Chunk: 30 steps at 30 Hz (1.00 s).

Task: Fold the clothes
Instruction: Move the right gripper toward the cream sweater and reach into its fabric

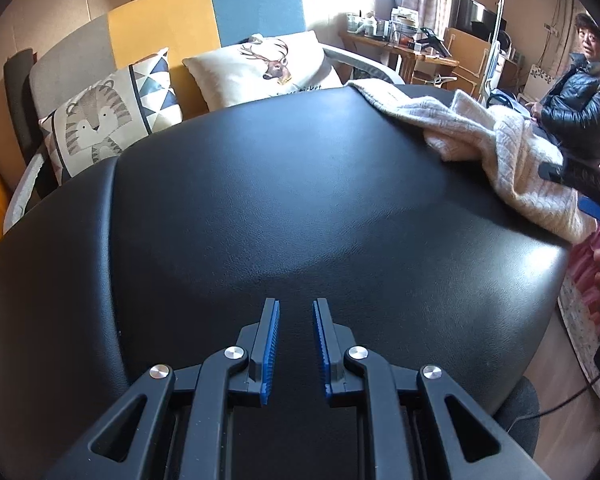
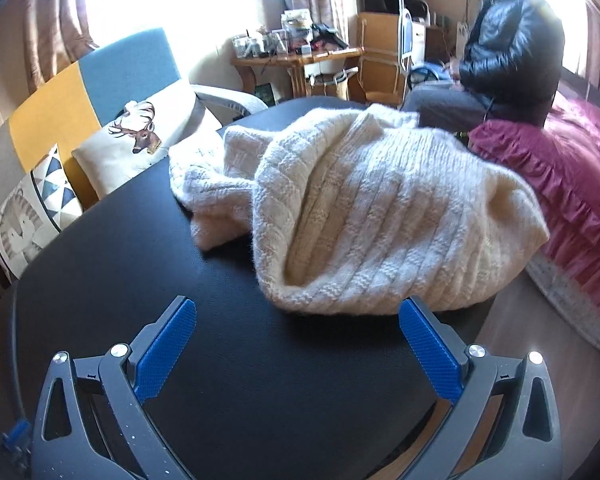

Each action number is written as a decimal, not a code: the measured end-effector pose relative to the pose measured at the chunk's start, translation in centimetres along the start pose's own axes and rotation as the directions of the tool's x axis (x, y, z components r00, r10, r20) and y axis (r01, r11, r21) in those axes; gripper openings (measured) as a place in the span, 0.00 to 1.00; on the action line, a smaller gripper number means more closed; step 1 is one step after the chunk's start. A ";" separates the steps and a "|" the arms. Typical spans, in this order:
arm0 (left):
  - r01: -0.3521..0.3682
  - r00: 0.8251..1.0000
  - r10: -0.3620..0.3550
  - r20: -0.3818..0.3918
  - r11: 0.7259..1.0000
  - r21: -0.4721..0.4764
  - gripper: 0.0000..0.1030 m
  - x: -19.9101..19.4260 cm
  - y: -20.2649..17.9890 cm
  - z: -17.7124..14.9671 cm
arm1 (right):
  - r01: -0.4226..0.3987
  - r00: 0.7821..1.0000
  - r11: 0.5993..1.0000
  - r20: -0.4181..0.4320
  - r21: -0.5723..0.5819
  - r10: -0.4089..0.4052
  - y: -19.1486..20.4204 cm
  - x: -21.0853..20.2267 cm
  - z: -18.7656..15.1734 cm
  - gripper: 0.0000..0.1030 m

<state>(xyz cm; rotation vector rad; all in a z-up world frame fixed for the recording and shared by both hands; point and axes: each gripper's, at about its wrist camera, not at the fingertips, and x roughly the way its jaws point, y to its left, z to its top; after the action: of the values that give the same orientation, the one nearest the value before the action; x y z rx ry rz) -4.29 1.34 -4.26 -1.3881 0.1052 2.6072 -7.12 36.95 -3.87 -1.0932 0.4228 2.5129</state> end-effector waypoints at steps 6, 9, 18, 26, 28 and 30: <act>0.000 1.000 -0.001 -0.018 1.000 -0.028 0.16 0.3 0.7 -0.5 | 0.000 1.000 1.000 -0.013 -0.020 0.000 1.0 0.8 0.2 1.00; 0.001 1.000 -0.001 -0.024 0.999 -0.038 0.16 0.4 0.9 -0.7 | -0.004 1.000 1.000 -0.010 -0.017 0.004 1.0 0.8 0.2 1.00; 0.003 1.000 -0.003 -0.016 0.999 -0.032 0.16 0.2 1.0 -0.5 | 0.069 0.998 0.997 -0.010 -0.033 -0.070 0.7 2.3 1.8 1.00; -0.018 0.999 0.016 -0.039 0.999 -0.036 0.16 0.6 1.7 -1.1 | 0.030 1.000 1.000 -0.010 0.005 -0.030 0.2 4.5 4.7 1.00; -0.022 0.999 0.021 -0.039 0.999 -0.041 0.16 0.6 1.9 -1.2 | 0.009 1.000 1.000 -0.011 0.009 -0.009 -0.1 5.0 5.1 1.00; -0.027 0.999 0.025 -0.038 0.999 -0.046 0.16 0.6 2.1 -1.2 | 0.009 1.000 1.000 -0.009 0.015 -0.009 -0.3 5.6 5.7 1.00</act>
<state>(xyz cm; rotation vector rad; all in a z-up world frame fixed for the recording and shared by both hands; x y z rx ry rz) -4.07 -0.86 -5.52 -1.4605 0.0686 2.6217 -14.12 40.72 -4.32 -1.0990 0.4376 2.4943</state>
